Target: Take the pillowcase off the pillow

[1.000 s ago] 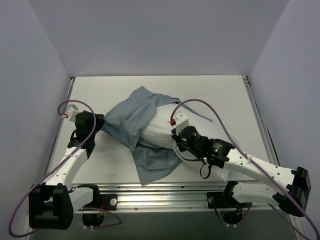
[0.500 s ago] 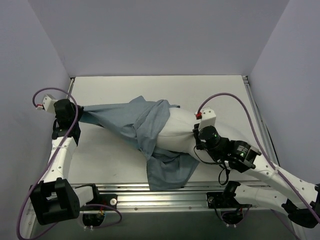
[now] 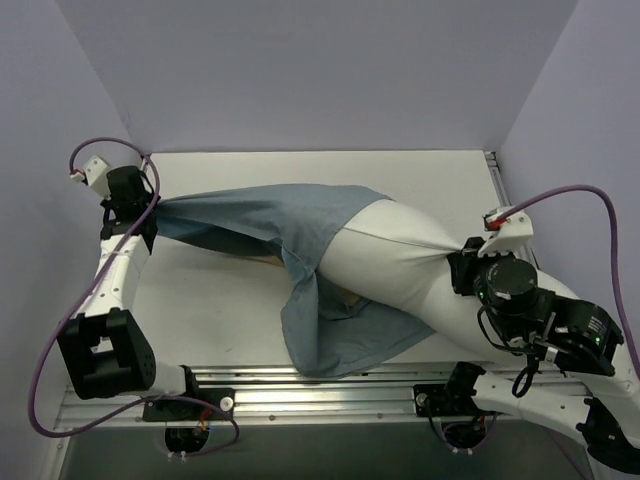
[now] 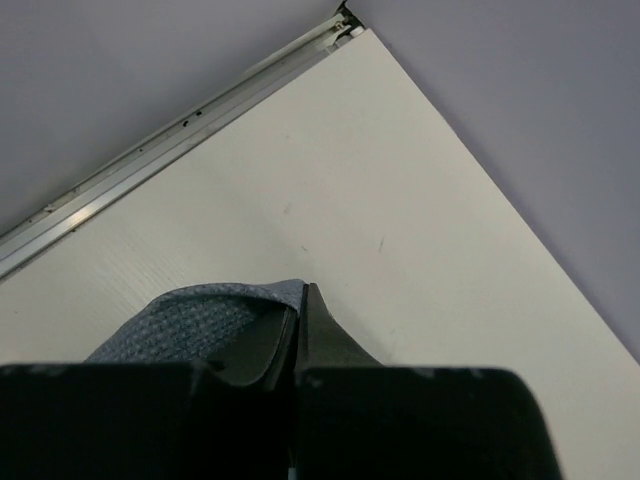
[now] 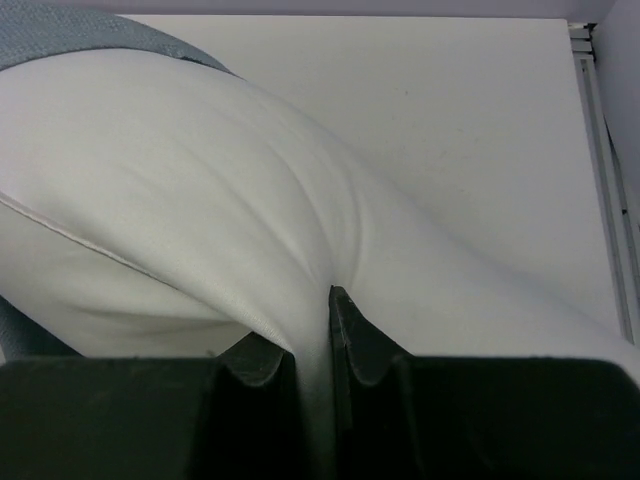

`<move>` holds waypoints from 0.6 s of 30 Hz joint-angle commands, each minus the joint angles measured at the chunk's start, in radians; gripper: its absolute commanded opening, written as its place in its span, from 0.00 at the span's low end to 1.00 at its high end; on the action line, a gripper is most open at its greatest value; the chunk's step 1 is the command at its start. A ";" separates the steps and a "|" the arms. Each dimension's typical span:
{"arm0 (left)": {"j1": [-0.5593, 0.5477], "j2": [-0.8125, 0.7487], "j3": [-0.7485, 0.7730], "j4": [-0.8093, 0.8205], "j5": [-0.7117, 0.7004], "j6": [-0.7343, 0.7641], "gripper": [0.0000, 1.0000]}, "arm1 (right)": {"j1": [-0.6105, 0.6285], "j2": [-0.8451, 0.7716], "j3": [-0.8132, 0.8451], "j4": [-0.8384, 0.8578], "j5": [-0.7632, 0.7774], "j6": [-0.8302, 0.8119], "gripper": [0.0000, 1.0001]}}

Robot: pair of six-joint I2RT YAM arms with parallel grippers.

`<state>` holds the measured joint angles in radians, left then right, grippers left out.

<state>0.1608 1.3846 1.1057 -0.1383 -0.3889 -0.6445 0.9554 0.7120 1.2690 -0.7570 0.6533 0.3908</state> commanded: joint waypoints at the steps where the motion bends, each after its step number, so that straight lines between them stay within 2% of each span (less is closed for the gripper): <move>1: 0.023 0.076 0.098 -0.035 -0.110 0.100 0.02 | -0.015 -0.054 0.089 0.058 0.224 -0.009 0.00; 10: 0.023 0.238 0.279 -0.116 -0.068 0.132 0.02 | 0.011 -0.071 0.202 0.010 0.252 -0.061 0.00; 18: 0.023 0.349 0.422 -0.178 -0.096 0.164 0.02 | 0.132 -0.048 0.294 -0.073 0.272 0.002 0.00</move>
<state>0.1638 1.7126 1.4570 -0.3016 -0.4294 -0.5163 1.0489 0.6613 1.5002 -0.9619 0.7849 0.3332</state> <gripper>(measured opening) 0.032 0.077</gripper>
